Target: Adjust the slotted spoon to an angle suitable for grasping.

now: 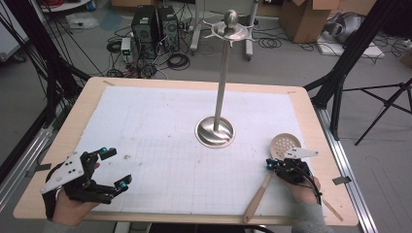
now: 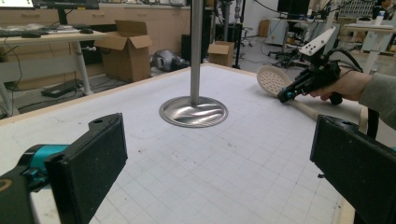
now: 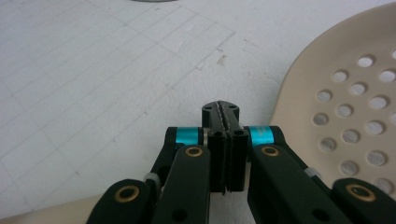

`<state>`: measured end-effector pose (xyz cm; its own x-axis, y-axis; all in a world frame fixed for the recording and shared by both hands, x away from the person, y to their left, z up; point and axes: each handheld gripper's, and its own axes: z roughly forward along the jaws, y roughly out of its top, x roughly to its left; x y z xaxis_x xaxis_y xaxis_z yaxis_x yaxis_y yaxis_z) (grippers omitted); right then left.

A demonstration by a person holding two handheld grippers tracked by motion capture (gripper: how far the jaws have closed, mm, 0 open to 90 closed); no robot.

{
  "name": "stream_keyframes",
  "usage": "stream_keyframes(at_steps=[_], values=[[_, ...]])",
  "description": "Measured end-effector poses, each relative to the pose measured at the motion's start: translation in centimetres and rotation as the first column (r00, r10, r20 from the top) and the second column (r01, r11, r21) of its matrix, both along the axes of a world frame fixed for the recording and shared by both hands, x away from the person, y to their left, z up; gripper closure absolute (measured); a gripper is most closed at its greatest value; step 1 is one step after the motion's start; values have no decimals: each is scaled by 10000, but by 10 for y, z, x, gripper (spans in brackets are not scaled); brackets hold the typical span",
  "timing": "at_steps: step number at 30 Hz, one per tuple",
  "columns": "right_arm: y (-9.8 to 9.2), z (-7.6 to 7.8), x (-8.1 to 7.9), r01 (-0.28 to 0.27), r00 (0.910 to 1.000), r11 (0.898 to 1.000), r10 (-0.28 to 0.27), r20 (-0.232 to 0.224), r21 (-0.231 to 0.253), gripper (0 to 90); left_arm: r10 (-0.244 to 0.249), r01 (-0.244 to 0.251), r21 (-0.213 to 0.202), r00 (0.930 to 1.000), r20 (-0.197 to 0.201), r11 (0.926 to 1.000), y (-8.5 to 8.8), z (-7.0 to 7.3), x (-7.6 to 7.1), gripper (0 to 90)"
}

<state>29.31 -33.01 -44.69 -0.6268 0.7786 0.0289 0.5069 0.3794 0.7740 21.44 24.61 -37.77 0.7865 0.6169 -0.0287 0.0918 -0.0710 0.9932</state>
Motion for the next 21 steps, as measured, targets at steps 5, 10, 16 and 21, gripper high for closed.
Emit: stream_keyframes(at_steps=[5,10,16,21], values=[[-4,12,-12,-391,9983,9965,358,459,740,900,-34,35,49,10000,-32,10000,-2,-1,2,42],[-9,19,-35,-836,9950,9935,789,616,776,900,-11,11,28,10000,-9,10000,-5,-3,4,42],[-14,19,-61,-1769,9829,9810,1719,667,798,900,-66,66,-7,10000,6,10000,-8,-2,5,43],[-8,15,-78,-2614,9643,9633,2579,599,603,900,-117,117,69,9999,-51,9999,-10,-4,7,42]])
